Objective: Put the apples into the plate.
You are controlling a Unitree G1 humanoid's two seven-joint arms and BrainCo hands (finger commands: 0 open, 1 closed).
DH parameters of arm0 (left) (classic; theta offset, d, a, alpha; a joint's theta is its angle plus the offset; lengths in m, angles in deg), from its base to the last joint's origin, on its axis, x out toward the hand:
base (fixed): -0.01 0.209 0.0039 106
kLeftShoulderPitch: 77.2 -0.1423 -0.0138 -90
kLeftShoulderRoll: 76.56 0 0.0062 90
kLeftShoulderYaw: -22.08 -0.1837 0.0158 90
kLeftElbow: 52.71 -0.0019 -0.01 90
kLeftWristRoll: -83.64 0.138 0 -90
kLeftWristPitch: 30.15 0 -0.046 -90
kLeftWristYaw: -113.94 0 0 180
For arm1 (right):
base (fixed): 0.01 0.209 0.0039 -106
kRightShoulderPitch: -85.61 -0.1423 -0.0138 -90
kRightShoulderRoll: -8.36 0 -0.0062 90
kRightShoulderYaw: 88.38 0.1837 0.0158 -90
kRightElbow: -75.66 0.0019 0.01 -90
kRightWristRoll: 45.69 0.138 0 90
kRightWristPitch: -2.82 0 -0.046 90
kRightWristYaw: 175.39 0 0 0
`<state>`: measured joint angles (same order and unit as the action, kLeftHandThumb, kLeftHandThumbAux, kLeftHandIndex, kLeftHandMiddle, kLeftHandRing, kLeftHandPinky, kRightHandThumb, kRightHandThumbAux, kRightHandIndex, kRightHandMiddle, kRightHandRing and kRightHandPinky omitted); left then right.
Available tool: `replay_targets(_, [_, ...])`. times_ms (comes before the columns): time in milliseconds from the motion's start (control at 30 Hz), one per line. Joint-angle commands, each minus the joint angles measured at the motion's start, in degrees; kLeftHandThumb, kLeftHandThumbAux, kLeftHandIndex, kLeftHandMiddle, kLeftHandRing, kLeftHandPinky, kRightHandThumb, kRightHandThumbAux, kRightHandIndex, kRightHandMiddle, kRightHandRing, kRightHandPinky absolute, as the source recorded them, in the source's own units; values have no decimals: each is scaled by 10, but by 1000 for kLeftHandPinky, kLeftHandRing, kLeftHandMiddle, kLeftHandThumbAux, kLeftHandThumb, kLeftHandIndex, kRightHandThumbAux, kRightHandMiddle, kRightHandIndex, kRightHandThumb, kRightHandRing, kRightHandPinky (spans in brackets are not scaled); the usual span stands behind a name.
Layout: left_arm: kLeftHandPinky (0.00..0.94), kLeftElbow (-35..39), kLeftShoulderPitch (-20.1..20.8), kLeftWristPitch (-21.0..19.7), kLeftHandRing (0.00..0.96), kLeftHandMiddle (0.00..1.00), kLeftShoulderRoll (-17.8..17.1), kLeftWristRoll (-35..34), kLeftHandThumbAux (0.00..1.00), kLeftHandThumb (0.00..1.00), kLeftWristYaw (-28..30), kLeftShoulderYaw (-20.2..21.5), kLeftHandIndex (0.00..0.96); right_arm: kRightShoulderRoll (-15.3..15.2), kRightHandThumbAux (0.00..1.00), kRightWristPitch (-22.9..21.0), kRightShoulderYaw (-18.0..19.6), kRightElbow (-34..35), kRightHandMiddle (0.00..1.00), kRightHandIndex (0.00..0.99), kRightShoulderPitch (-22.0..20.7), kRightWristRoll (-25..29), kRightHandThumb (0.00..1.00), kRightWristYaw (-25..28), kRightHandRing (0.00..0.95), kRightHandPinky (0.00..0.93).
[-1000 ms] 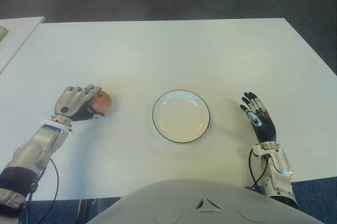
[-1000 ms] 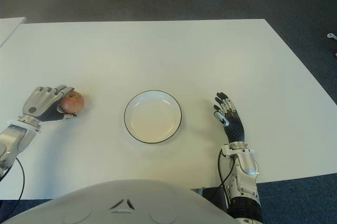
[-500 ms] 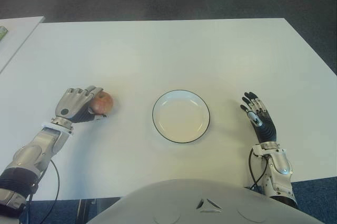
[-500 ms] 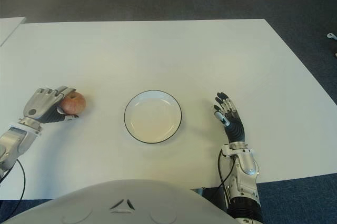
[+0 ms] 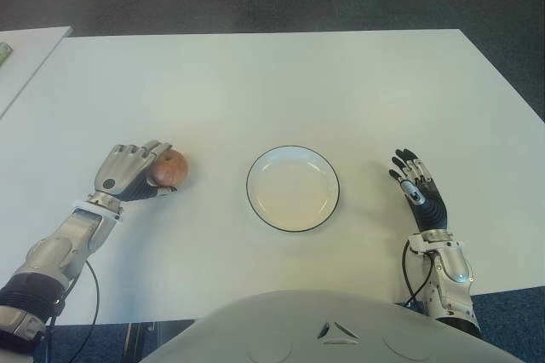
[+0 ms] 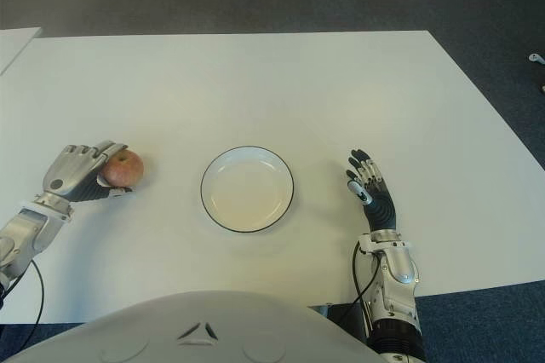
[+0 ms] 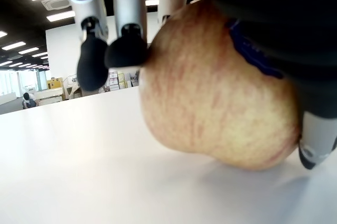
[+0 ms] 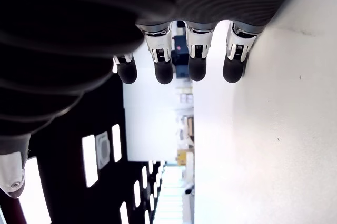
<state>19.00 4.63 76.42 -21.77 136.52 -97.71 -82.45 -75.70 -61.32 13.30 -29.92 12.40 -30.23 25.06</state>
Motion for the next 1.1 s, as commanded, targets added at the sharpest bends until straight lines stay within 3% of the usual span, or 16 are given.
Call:
replay_targets(33, [802, -6, -18, 1, 812, 825, 16, 10, 694, 733, 22, -23, 443, 27, 490, -55, -12, -68, 87, 52, 42, -3, 184, -5, 43, 32])
replay_targets(233, [831, -1, -22, -2, 822, 833, 22, 6, 694, 735, 19, -20, 443, 26, 491, -59, -13, -65, 88, 56, 43, -6, 185, -9, 38, 19])
replay_targets(467, [798, 2, -22, 7, 824, 834, 23, 6, 694, 734, 9, -19, 443, 25, 488, -60, -14, -67, 90, 55, 42, -8, 181, -12, 45, 44])
replay_targets(733, [771, 3, -10, 39, 823, 839, 32, -21, 694, 736, 13, -17, 443, 26, 496, -55, -11, -79, 88, 50, 37, -2, 177, -6, 58, 65])
replay_targets(933, [807, 113, -29, 13, 832, 847, 40, -28, 694, 738, 48, 7, 443, 28, 505, -51, -13, -81, 81, 50, 37, -5, 176, -7, 49, 48])
replay_targets(1100, [809, 128, -32, 18, 844, 858, 47, -33, 694, 741, 46, 21, 443, 29, 509, -51, -15, -76, 75, 54, 38, -9, 177, -11, 43, 47])
